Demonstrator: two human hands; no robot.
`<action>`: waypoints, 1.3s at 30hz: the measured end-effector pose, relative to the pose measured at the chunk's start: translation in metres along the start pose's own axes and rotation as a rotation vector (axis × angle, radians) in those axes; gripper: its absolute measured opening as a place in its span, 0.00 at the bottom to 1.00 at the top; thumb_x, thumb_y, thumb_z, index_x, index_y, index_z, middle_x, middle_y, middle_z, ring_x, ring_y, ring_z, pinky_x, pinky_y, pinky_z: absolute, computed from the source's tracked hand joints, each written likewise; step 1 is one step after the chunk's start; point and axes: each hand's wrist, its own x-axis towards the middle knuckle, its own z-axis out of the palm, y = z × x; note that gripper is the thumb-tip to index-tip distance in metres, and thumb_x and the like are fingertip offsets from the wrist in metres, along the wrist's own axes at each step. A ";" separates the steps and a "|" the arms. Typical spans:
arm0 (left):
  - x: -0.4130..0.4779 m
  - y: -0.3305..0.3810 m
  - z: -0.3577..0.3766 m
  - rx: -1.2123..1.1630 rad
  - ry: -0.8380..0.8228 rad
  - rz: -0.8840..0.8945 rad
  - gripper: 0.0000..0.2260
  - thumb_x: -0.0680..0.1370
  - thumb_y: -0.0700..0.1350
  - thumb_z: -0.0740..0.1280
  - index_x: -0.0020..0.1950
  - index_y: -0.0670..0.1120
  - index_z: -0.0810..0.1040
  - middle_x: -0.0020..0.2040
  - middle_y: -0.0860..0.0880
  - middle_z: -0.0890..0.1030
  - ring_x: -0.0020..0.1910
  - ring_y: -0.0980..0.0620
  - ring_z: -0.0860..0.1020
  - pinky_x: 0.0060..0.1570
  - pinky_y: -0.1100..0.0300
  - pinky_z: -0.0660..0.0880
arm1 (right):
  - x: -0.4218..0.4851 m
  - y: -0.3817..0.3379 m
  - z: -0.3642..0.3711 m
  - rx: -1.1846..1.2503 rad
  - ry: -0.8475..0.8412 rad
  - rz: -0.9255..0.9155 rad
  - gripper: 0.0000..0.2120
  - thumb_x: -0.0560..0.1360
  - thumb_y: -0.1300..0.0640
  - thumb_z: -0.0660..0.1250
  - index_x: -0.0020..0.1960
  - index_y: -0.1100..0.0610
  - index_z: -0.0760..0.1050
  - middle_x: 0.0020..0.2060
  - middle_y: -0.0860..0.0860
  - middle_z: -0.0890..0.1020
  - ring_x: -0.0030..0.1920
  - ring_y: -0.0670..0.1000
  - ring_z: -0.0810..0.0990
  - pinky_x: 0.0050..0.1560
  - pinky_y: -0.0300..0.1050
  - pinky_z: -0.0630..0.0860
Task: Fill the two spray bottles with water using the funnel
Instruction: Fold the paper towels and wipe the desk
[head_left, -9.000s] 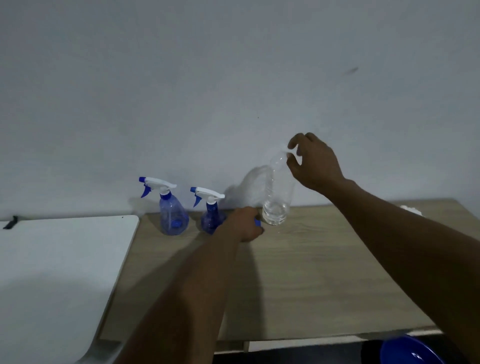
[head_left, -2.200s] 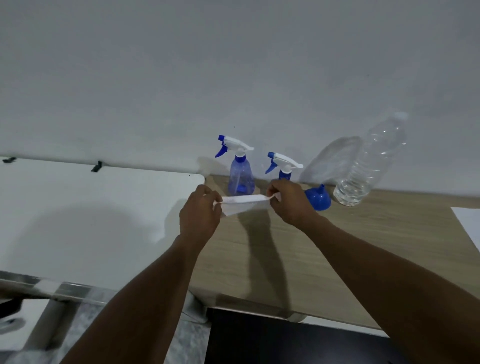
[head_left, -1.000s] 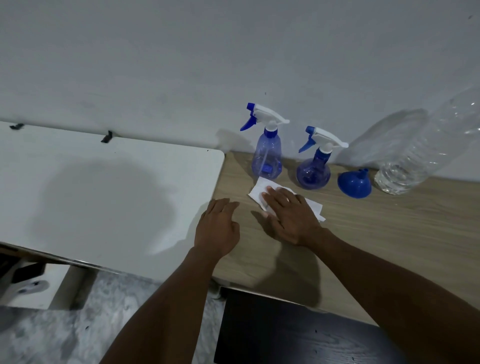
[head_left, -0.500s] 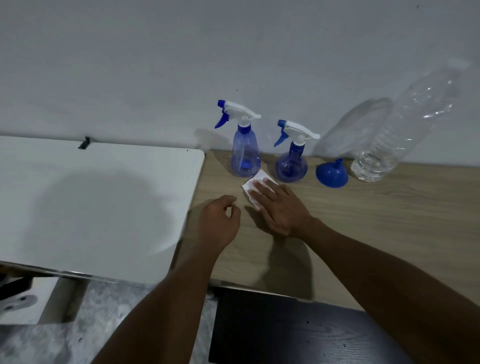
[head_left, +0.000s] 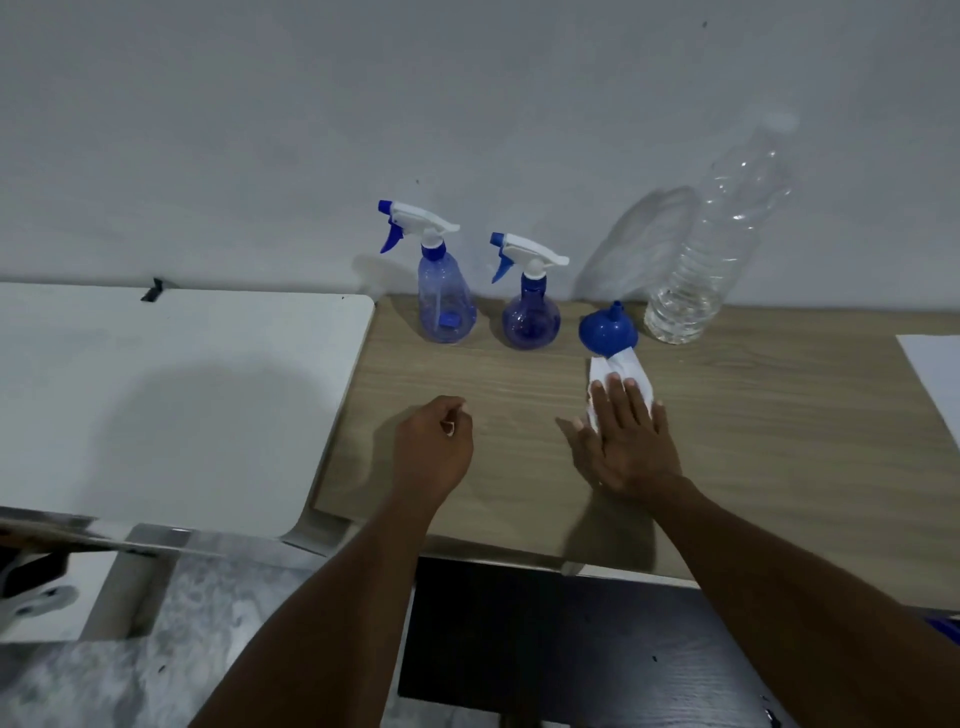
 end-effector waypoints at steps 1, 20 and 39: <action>-0.006 0.002 0.000 0.006 -0.002 -0.003 0.09 0.80 0.46 0.65 0.56 0.47 0.83 0.47 0.51 0.85 0.42 0.59 0.76 0.39 0.80 0.64 | -0.007 -0.003 0.000 0.040 0.007 0.050 0.39 0.77 0.31 0.33 0.82 0.52 0.41 0.81 0.52 0.40 0.80 0.52 0.36 0.78 0.59 0.37; 0.036 -0.090 -0.101 -0.038 -0.012 -0.034 0.13 0.81 0.50 0.62 0.46 0.46 0.83 0.40 0.51 0.84 0.41 0.53 0.81 0.47 0.59 0.76 | 0.031 -0.223 0.050 0.109 -0.015 0.245 0.45 0.76 0.28 0.35 0.81 0.60 0.39 0.80 0.59 0.39 0.80 0.57 0.35 0.76 0.63 0.34; 0.025 -0.085 -0.073 -0.129 -0.104 -0.075 0.11 0.78 0.51 0.62 0.43 0.50 0.82 0.39 0.53 0.85 0.40 0.52 0.83 0.51 0.50 0.80 | -0.034 -0.174 0.058 -0.140 -0.056 -0.584 0.38 0.80 0.33 0.45 0.81 0.57 0.53 0.81 0.53 0.53 0.81 0.52 0.49 0.78 0.60 0.50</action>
